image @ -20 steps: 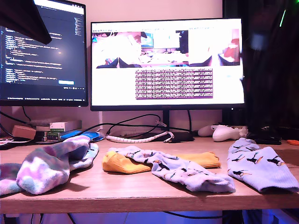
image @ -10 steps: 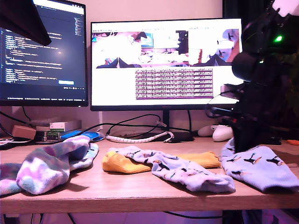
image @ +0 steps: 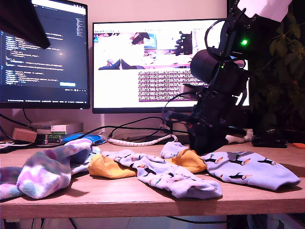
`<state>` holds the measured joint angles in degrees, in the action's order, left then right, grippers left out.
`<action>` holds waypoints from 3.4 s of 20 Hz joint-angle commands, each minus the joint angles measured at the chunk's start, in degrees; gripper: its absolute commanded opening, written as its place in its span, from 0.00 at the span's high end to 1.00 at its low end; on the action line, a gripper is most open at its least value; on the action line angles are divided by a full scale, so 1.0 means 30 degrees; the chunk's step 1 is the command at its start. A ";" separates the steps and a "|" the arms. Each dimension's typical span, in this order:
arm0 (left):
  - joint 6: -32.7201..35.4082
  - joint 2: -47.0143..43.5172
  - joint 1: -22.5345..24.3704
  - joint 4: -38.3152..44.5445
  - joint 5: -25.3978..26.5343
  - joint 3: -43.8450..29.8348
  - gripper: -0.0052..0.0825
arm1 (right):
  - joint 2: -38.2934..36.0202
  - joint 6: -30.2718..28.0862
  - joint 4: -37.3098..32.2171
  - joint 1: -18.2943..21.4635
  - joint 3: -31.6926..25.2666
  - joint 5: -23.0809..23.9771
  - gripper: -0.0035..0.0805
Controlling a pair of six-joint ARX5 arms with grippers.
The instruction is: Pair up the socks based on colour and pattern, by placing them on top of one another
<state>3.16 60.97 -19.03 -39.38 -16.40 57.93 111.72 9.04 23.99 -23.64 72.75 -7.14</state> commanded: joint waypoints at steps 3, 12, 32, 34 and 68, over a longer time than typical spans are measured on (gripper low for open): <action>-0.0036 0.0182 0.0000 -0.0444 -0.0022 -0.0342 0.96 | 0.0889 0.0080 0.0605 0.1428 -0.0561 0.0984 0.95; -0.0036 0.0182 0.0000 -0.0554 -0.0036 -0.0342 0.96 | -0.2273 0.0102 0.2412 0.1501 0.0182 0.0874 0.87; 0.1931 0.0175 -0.0007 0.1180 -0.0823 -0.1668 0.96 | -1.2670 -0.7934 -0.0474 0.1137 -0.7832 -0.1297 0.97; 0.2484 0.0175 -0.0131 0.2776 -0.1967 -0.3133 0.96 | -1.3763 -1.1482 0.0350 0.0452 -0.8400 -0.3126 0.97; 0.2426 0.0182 -0.2594 0.5071 -0.2521 -0.5209 0.96 | -0.6725 -1.7945 0.0226 -0.5989 -0.5071 0.1027 0.97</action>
<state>10.68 61.32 -26.63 -24.38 -23.92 42.41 91.90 -45.01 25.32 -41.34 53.65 -4.56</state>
